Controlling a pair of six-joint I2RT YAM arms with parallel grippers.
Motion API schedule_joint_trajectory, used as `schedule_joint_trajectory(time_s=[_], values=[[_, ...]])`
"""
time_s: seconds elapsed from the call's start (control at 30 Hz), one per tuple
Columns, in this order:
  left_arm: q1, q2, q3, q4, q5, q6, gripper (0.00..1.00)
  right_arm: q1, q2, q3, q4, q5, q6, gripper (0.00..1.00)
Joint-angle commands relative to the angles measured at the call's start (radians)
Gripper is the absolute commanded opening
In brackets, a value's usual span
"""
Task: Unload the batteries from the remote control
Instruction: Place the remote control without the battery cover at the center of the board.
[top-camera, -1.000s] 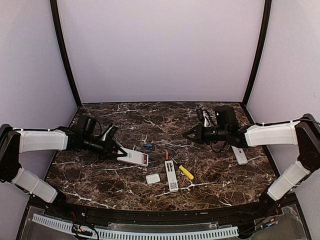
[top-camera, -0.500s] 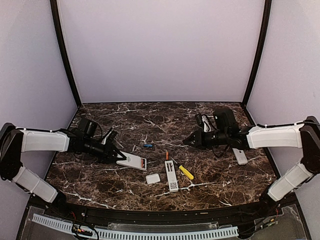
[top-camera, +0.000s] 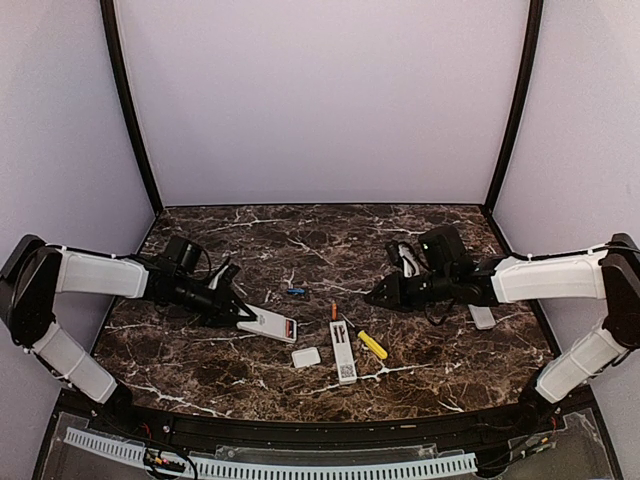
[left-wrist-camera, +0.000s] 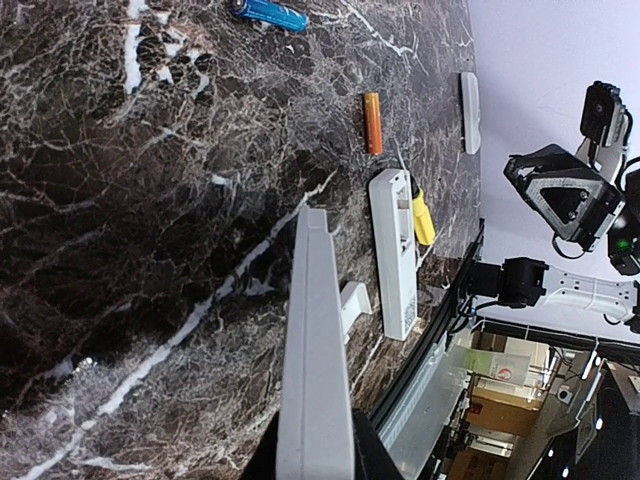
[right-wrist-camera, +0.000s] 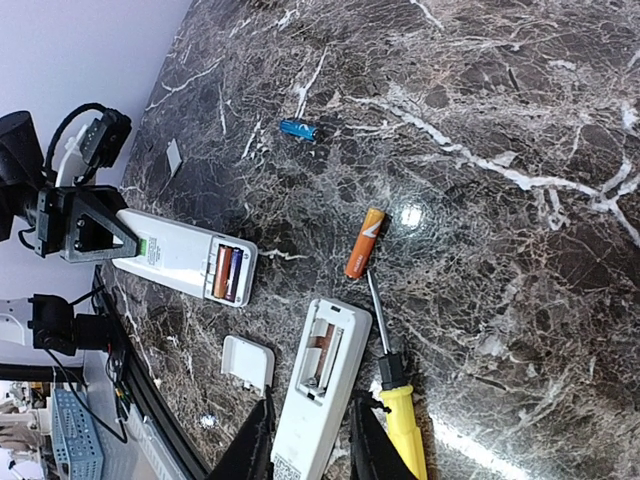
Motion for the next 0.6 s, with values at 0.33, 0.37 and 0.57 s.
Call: schedule_joint_trajectory(time_s=[0.33, 0.37, 0.57], values=[[0.005, 0.014, 0.045, -0.123, -0.155, 0.044, 0.43, 0.025, 0.024, -0.007, -0.03, 0.033, -0.016, 0.33], [0.007, 0.013, 0.045, -0.124, -0.162, 0.045, 0.44, 0.027, 0.025, -0.007, -0.032, 0.035, -0.015, 0.34], [0.006, -0.01, 0.045, -0.154, -0.214, 0.05, 0.57, 0.04, 0.033, -0.005, -0.062, 0.049, -0.015, 0.39]])
